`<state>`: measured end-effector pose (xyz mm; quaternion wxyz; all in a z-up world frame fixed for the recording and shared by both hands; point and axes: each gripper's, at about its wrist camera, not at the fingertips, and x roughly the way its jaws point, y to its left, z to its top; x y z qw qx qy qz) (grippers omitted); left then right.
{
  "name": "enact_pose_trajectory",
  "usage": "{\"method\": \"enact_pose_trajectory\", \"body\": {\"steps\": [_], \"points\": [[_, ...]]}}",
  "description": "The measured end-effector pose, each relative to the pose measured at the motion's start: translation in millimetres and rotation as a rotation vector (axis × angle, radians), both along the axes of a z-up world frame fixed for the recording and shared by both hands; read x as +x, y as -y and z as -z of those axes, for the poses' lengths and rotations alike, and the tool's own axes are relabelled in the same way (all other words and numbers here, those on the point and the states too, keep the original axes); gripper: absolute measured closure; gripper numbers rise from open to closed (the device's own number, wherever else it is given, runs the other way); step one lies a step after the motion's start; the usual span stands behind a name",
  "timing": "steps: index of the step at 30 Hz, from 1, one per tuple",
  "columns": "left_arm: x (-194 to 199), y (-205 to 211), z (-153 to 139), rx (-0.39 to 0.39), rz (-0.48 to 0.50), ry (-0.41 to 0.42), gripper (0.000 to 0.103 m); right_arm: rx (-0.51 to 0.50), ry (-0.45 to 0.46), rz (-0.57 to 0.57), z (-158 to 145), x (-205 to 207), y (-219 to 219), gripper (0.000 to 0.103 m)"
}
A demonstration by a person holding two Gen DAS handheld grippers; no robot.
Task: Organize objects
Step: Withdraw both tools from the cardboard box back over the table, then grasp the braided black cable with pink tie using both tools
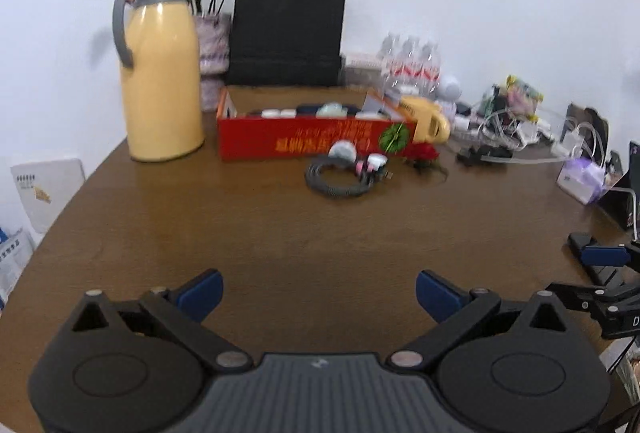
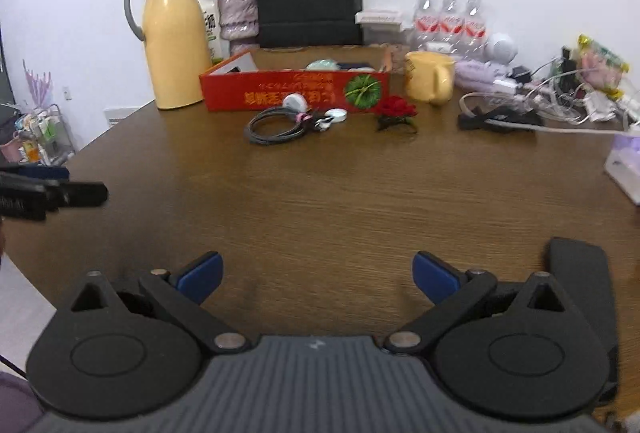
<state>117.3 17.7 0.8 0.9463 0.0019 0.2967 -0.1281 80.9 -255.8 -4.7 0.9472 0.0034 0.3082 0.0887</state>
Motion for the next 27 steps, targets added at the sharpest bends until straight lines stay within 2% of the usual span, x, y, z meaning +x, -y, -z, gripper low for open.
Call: {"method": "enact_pose_trajectory", "body": {"steps": [4, 9, 11, 15, 17, 19, 21, 22, 23, 25, 27], "points": [[15, 14, 6, 0.001, 0.047, 0.023, 0.000, 0.022, 0.074, 0.054, -7, 9, 12, 0.000], [87, 45, 20, 0.052, 0.062, 0.056, 0.000, -0.016, 0.134, 0.077, -7, 69, 9, 0.003], [121, 55, 24, 0.049, 0.112, 0.072, 0.000, -0.026, 0.145, 0.075, -4, 102, 7, 0.006], [193, 75, 44, 0.067, 0.140, 0.034, 0.000, -0.005, 0.110, 0.130, 12, 179, 14, 0.019], [220, 83, 55, 0.102, 0.106, 0.009, 0.003, 0.017, 0.067, 0.160, 25, 218, 20, 0.022], [239, 89, 64, 0.108, 0.114, -0.006, 0.003, 0.008, 0.042, 0.178, 38, 249, 22, 0.026], [252, 93, 71, 0.102, 0.137, -0.015, 0.009, -0.021, 0.003, 0.185, 51, 274, 21, 0.049], [253, 94, 74, 0.100, 0.135, -0.017, 0.012, -0.022, -0.010, 0.187, 56, 281, 21, 0.055], [254, 95, 75, 0.102, 0.127, -0.020, 0.014, -0.018, -0.023, 0.180, 62, 286, 19, 0.067], [247, 95, 74, 0.106, 0.140, 0.012, 0.025, -0.025, -0.015, 0.160, 64, 286, 16, 0.087], [238, 97, 73, 0.124, 0.158, 0.022, 0.025, -0.012, -0.023, 0.118, 65, 283, 14, 0.090]]}}
